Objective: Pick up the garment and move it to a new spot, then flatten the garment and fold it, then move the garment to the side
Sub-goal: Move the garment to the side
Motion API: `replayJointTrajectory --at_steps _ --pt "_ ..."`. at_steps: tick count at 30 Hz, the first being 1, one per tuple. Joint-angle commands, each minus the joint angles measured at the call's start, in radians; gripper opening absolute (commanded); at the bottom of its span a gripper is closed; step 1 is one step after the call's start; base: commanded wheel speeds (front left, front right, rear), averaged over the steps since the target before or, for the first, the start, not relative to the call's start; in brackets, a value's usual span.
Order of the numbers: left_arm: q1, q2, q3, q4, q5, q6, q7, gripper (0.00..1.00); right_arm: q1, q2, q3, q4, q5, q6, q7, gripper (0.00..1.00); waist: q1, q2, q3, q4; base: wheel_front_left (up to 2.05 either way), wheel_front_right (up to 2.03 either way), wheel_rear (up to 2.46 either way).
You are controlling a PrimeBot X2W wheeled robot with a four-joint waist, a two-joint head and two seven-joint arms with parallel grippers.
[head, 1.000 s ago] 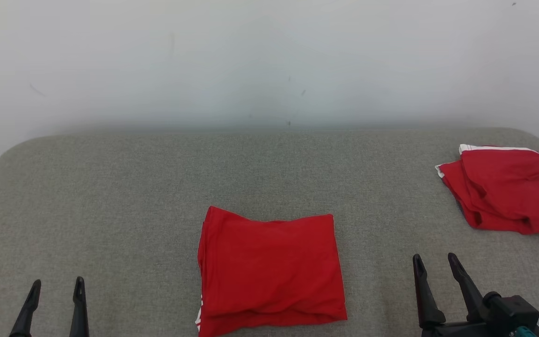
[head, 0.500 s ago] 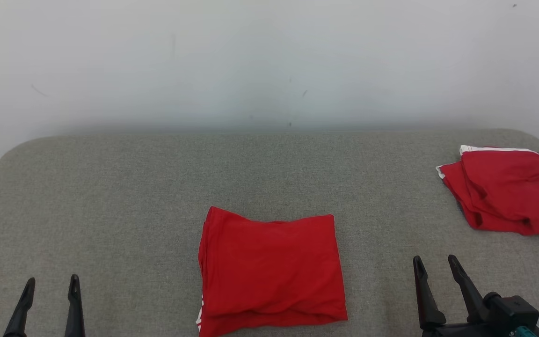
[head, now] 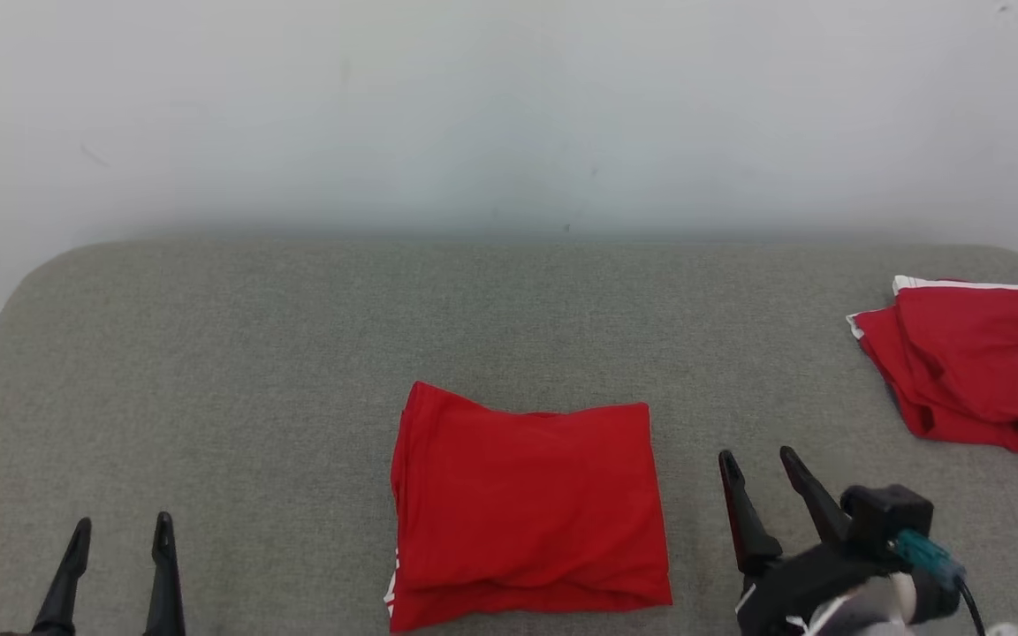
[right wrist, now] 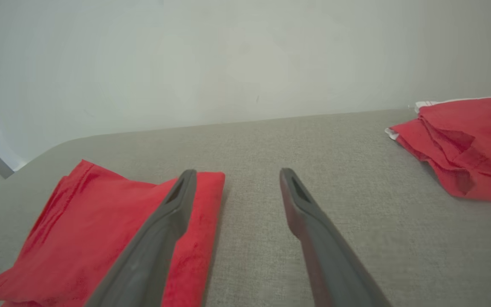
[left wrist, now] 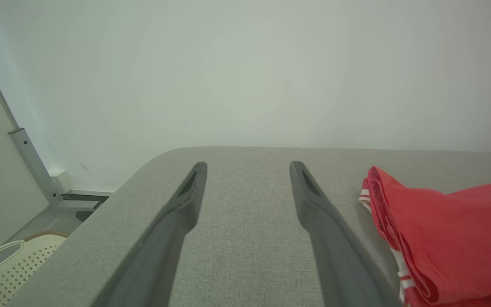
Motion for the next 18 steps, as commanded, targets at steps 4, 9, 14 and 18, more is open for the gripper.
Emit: replayJointTrajectory --at_steps 4,9,14,18 --pt "-0.038 -0.02 -0.032 0.019 0.003 -0.006 -0.01 1.0 -0.145 0.0 0.016 0.223 0.044 -0.002 0.015 1.0 0.0 0.0 0.023 0.061 0.0 0.0 0.0" --pt "-0.072 -0.025 -0.06 0.044 0.005 -0.019 -0.016 1.0 -0.273 0.0 0.053 0.486 0.102 -0.002 -0.001 1.0 0.0 0.0 0.043 0.114 0.0 0.0 0.0" --pt "-0.083 -0.025 -0.066 0.057 -0.002 -0.018 -0.02 1.0 -0.349 0.0 0.109 0.685 0.19 -0.002 0.03 1.0 0.0 0.0 0.049 0.138 0.0 0.0 0.0" --pt "-0.086 -0.022 -0.067 0.063 -0.006 -0.016 -0.021 1.0 -0.369 0.002 0.156 0.737 0.306 -0.002 0.077 1.0 0.0 0.0 0.05 0.142 0.0 0.0 0.0"
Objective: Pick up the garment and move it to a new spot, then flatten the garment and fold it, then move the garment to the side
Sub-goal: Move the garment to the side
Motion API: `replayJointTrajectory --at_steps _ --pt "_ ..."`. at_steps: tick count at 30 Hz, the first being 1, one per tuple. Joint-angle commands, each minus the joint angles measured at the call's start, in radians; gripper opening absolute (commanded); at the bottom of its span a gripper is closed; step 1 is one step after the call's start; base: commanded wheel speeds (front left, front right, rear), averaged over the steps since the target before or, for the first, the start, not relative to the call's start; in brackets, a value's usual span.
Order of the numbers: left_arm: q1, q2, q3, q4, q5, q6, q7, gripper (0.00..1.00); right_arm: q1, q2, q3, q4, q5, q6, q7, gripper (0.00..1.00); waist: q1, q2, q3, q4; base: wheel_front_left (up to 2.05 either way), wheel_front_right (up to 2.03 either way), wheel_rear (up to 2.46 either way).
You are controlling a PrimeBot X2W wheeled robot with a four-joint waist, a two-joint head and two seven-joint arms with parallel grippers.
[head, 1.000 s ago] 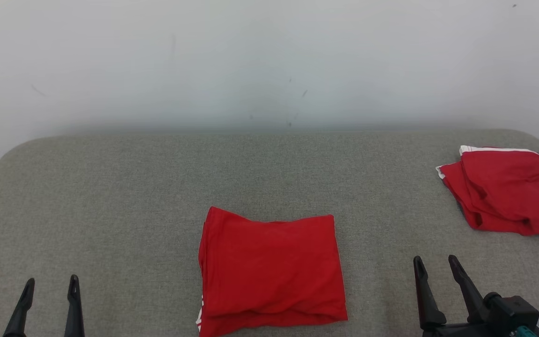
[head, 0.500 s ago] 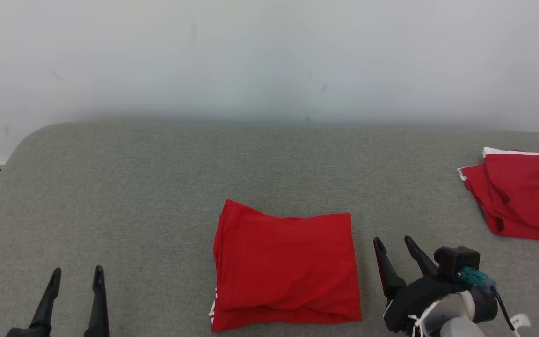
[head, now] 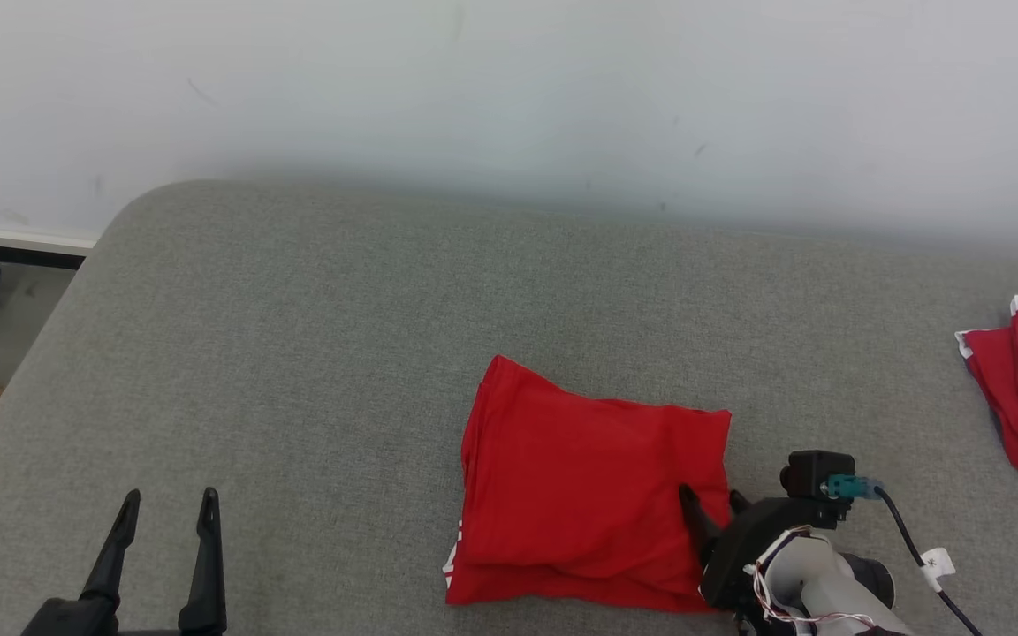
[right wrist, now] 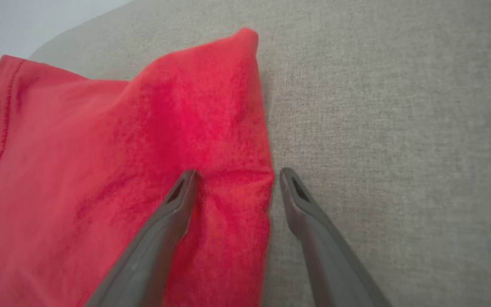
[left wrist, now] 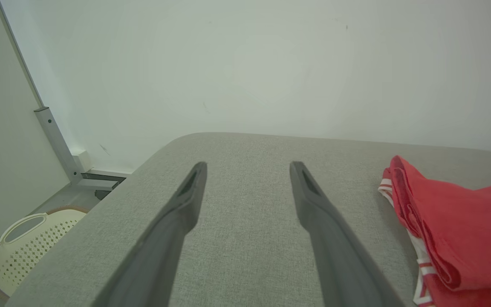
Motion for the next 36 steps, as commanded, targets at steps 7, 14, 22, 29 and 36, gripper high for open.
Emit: replayJointTrajectory --at_steps 7,14,22,29,36 --pt "-0.022 0.001 -0.002 0.004 -0.02 0.001 -0.009 1.0 0.002 0.011 0.129 0.038 0.156 -0.001 0.099 0.0 0.0 -0.0001 0.007 -0.009 0.0 0.0 0.0" --pt "-0.018 0.003 0.008 0.007 -0.028 0.005 -0.02 1.0 -0.11 -0.014 0.201 0.082 0.141 -0.002 -0.001 0.0 0.0 -0.0001 0.021 -0.038 0.0 0.0 0.0" --pt "-0.005 -0.001 0.018 -0.027 -0.036 0.018 -0.029 1.0 -0.289 -0.19 0.282 0.06 0.073 -0.002 -0.031 0.0 0.0 -0.0001 0.064 -0.098 0.0 0.0 0.0" --pt "-0.025 0.019 0.036 -0.059 -0.041 0.027 -0.031 1.0 -0.45 -0.379 0.389 0.008 0.027 -0.002 0.035 0.0 0.0 -0.0001 0.137 -0.161 0.0 0.0 0.0" --pt "-0.047 0.043 0.045 -0.107 -0.039 0.035 -0.012 1.0 -0.547 -0.541 0.445 -0.015 0.046 -0.002 0.099 0.0 0.0 -0.0001 0.202 -0.194 0.0 0.0 0.0"
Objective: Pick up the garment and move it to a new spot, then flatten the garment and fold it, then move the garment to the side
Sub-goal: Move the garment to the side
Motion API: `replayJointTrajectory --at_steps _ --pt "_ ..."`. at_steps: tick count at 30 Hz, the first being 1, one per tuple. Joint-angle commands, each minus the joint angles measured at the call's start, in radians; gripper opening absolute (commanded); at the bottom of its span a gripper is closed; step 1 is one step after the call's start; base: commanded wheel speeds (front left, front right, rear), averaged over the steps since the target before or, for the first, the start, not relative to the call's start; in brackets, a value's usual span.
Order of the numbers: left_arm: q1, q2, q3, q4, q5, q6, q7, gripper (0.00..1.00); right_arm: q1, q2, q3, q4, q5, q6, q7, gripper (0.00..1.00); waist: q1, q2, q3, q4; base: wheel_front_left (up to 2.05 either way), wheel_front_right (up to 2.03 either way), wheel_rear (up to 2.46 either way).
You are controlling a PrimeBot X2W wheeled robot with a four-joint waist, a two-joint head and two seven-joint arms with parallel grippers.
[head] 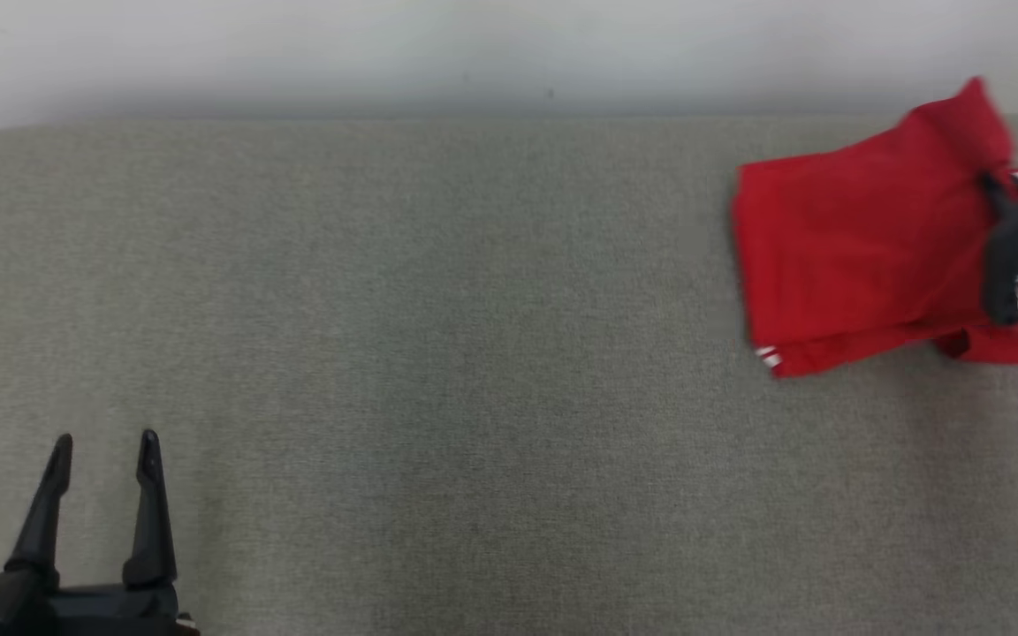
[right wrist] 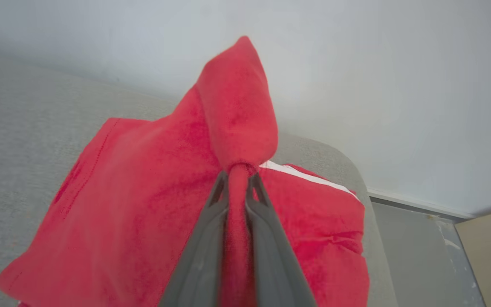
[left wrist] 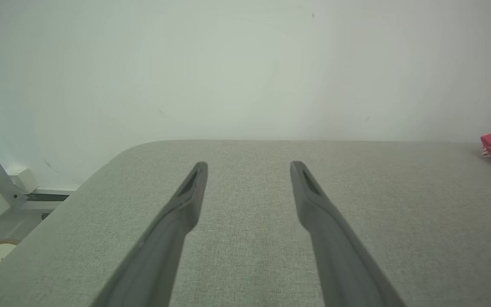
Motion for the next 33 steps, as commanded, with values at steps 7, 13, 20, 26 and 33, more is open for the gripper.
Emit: replayJointTrajectory --at_steps 7,13,20,26,33 --pt "-0.026 0.021 0.01 -0.052 0.002 0.011 0.019 1.0 -0.063 -0.158 0.038 -0.001 0.044 -0.002 0.053 0.0 -0.0002 -0.0001 0.088 -0.044 0.0 0.0 0.0" --pt "-0.038 0.039 0.012 -0.068 0.001 0.011 0.028 1.0 -0.135 -0.234 0.071 0.043 0.021 -0.002 0.068 0.0 -0.0002 -0.0001 0.12 -0.044 0.0 0.0 0.0" --pt "-0.032 0.05 0.016 -0.087 0.0 0.021 0.033 1.0 -0.198 -0.201 0.092 0.132 -0.027 -0.002 0.042 0.0 -0.0002 -0.0001 0.138 -0.04 0.0 0.0 0.0" --pt "-0.01 0.044 0.024 -0.081 -0.007 0.035 0.024 1.0 -0.24 -0.18 0.114 0.221 -0.108 -0.002 0.0 1.0 -0.0002 -0.0001 0.116 -0.038 0.0 0.0 0.0" --pt "0.023 0.023 0.041 -0.047 -0.033 0.047 0.006 1.0 -0.203 -0.046 -0.058 0.213 0.023 -0.002 -0.3 1.0 -0.0002 -0.0001 0.039 -0.053 0.0 0.0 0.0"
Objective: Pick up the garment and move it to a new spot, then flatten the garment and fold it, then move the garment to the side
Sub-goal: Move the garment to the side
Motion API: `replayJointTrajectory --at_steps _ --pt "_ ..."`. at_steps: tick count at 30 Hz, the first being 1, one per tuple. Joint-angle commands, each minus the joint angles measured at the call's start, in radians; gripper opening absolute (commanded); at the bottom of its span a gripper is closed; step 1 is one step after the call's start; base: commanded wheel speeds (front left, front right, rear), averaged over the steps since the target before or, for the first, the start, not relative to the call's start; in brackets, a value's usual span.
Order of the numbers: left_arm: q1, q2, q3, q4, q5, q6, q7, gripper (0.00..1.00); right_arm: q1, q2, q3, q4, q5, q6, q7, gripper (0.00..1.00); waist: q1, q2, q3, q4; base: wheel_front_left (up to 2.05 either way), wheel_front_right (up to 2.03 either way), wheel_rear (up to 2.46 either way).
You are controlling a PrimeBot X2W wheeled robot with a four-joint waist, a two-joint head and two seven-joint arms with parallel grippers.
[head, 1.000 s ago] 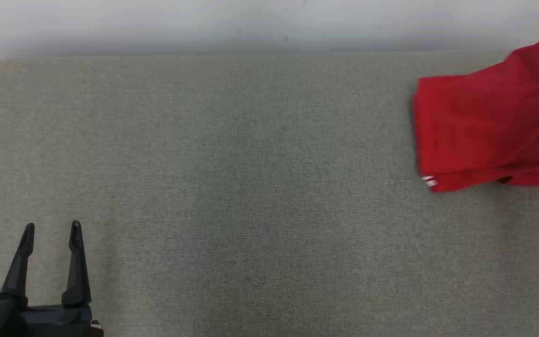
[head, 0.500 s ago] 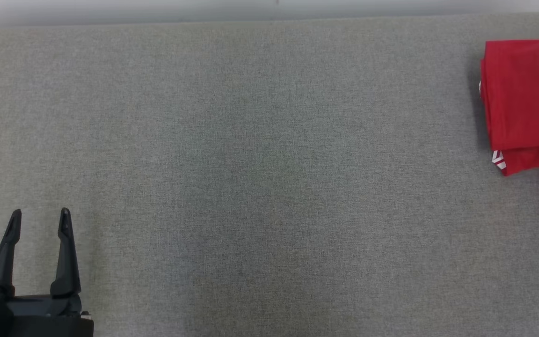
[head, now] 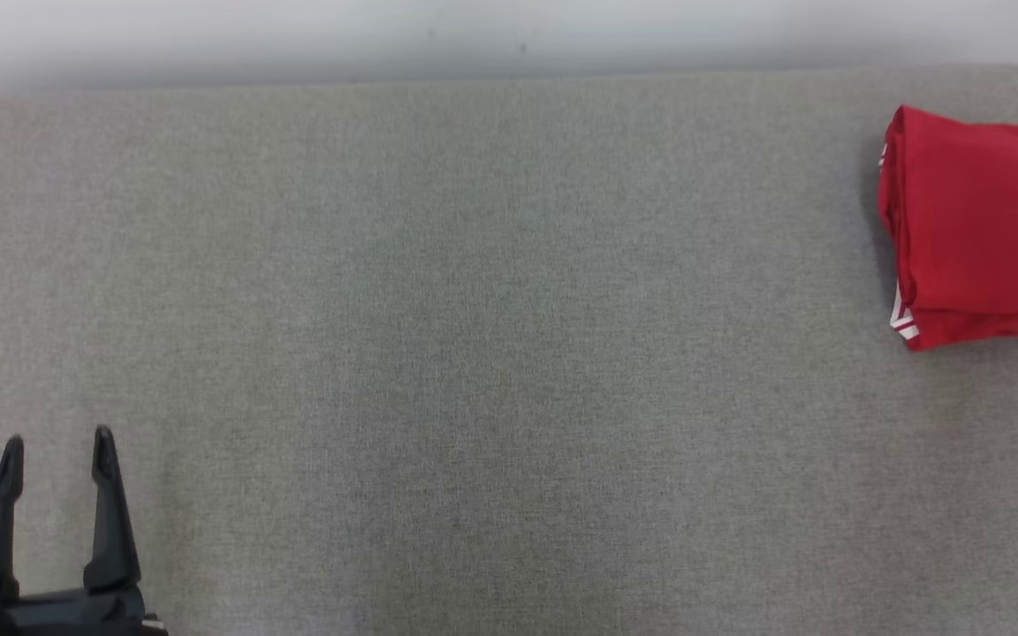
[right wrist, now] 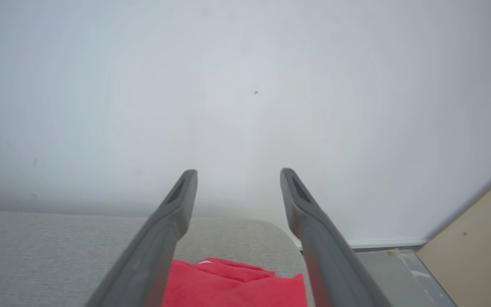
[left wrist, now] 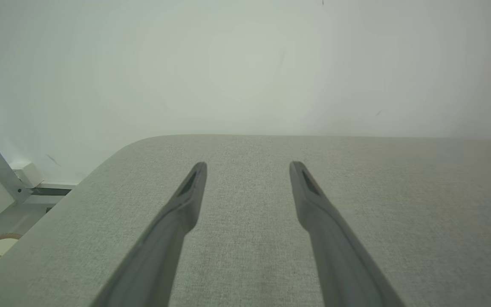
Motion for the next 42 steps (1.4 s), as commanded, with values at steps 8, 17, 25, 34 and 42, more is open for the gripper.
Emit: replayJointTrajectory --at_steps 8,17,25,34,42 --pt "0.056 -0.019 0.005 0.046 -0.017 0.003 -0.02 1.0 0.242 0.11 -0.081 -0.213 0.065 -0.002 -0.068 1.0 0.0001 0.0001 -0.14 -0.024 0.0 0.0 0.0" --pt "0.088 -0.017 0.001 0.068 -0.02 0.0 -0.024 1.0 0.637 0.193 -0.357 -0.566 -0.087 -0.002 -0.068 1.0 0.0001 0.0001 -0.233 -0.009 0.0 0.0 0.0" --pt "0.105 -0.012 -0.008 0.065 -0.016 0.005 -0.018 1.0 1.004 0.386 -0.596 -0.894 -0.322 -0.002 -0.067 1.0 0.0001 0.0001 -0.278 0.001 0.0 0.0 0.0" --pt "0.113 -0.003 -0.031 0.075 0.006 0.012 -0.01 1.0 1.226 0.547 -0.611 -1.06 -0.487 -0.002 -0.013 1.0 0.0001 0.0001 -0.293 0.005 0.0 0.0 0.0" --pt "0.112 0.0 -0.045 0.075 0.006 0.007 -0.013 1.0 1.293 0.578 -0.618 -1.106 -0.516 -0.002 -0.001 1.0 0.0001 0.0001 -0.299 0.002 0.0 0.0 0.0"
